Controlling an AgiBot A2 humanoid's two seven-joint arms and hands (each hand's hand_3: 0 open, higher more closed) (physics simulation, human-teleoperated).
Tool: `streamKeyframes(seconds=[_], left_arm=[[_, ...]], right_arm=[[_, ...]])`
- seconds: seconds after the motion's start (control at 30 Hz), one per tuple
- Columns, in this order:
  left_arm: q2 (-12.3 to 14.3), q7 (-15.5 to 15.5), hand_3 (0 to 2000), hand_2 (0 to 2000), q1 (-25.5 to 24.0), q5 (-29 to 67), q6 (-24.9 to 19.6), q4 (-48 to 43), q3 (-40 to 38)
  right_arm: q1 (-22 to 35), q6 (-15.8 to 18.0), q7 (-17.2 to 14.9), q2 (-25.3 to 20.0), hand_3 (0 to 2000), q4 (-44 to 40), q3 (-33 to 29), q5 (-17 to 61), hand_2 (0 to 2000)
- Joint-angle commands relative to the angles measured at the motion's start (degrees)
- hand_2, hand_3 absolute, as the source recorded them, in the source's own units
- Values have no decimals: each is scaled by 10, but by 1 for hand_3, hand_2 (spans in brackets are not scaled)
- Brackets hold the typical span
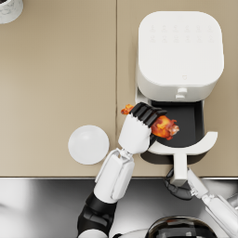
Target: Pick up the drumstick and place it into the air fryer
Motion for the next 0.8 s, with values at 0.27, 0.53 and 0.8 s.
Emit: streamKeyframes(seconds=[0.27, 0.53, 0.8], left_arm=[[7, 0, 2000, 2000, 65, -1, -4, 74, 108], [-16, -1, 0, 0, 19, 0, -3, 50, 96], [-120, 0, 0, 0, -106, 0, 5, -136, -10]], right_arm=[[5, -34, 0, 74, 2000, 54, 60, -2, 2000], [7, -43, 0, 71, 2000, 52, 64, -2, 2000], [7, -20, 1, 80, 2000, 55, 65, -2, 2000]])
